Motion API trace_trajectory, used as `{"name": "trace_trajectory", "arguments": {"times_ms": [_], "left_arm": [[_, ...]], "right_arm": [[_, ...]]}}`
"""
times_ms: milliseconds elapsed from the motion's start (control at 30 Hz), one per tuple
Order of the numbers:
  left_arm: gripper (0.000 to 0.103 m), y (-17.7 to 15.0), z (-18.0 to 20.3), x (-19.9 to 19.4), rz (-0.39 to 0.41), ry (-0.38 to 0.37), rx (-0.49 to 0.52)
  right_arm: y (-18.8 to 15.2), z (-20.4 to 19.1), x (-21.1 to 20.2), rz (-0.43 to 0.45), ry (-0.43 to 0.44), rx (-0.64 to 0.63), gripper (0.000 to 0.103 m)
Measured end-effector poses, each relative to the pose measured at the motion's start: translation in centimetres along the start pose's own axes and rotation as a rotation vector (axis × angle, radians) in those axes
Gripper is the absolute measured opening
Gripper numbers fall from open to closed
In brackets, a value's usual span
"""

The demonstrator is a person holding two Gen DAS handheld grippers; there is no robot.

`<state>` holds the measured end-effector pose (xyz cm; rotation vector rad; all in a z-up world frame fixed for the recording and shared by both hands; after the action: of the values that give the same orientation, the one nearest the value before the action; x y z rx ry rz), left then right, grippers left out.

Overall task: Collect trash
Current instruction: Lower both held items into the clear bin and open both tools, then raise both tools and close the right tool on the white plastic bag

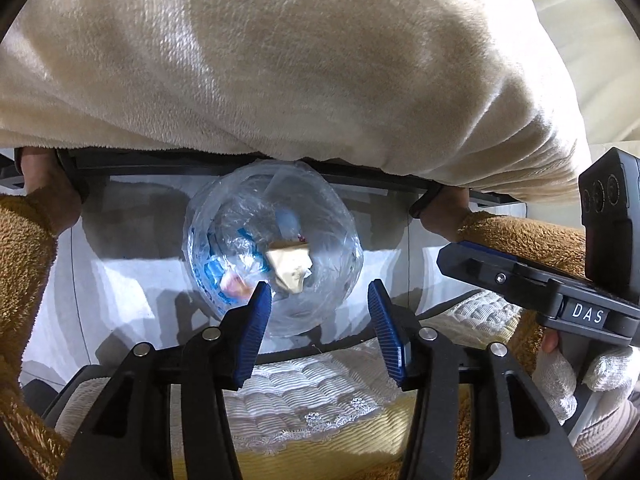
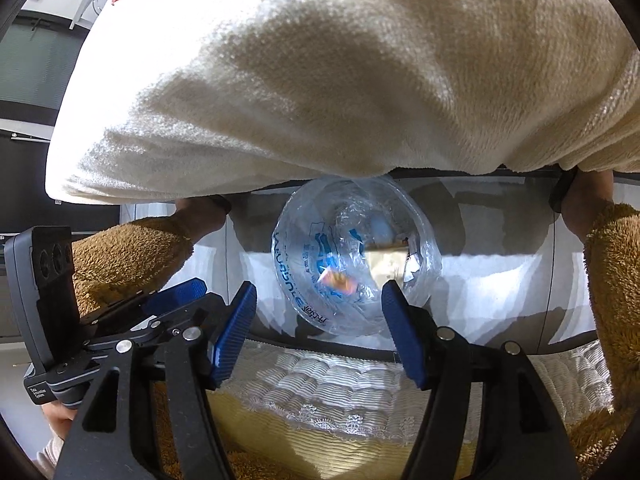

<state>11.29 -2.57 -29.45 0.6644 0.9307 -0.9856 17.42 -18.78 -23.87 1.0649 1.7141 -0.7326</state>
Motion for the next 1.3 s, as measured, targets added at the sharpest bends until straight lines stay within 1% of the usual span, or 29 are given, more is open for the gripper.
{"name": "trace_trajectory", "arguments": {"times_ms": [200,400,600,767,1000,1300], "left_arm": [[0.049,0.4,0.6,-1.1,0.049,-0.01,0.03],[0.049,0.7,1.3,-2.8,0.125,-0.021,0.064],[0.049,1.0,2.0,-4.7,0.208,-0.02,0.096],[0.049,1.2,3.0,-6.9,0.3,-0.027,0.146],[0.049,1.4,4.3,-9.7,0.412,-0.024,0.223],[0.049,1.8,5.3,-13.5,0.537,-0.038,0.287]], "right_arm": [[0.2,-0.5,-0.7,0.04,-0.001,-0.023,0.065],[0.4,-1.0,-2.3,0.113,-0.003,-0.073,0.065],[0.5,-1.7,-4.4,0.217,-0.016,-0.129,0.065],[0.5,-2.4,-6.5,0.318,-0.036,-0.186,0.065],[0.3,-3.3,-9.4,0.432,-0.018,-0.249,0.065],[0.4,-4.7,-14.4,0.604,0.022,-0.309,0.065]]}}
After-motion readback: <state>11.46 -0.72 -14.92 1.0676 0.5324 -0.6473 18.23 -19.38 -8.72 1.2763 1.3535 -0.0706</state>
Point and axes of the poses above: each gripper's, at about its wrist camera, not at the fingertips, and x roughly the way its jaws point, z to its right, y to its top, the point moved 9 cm from there along x, roughly the way its jaws point, and after that the axes turned 2 degrees about -y, right-handed, at the moved point
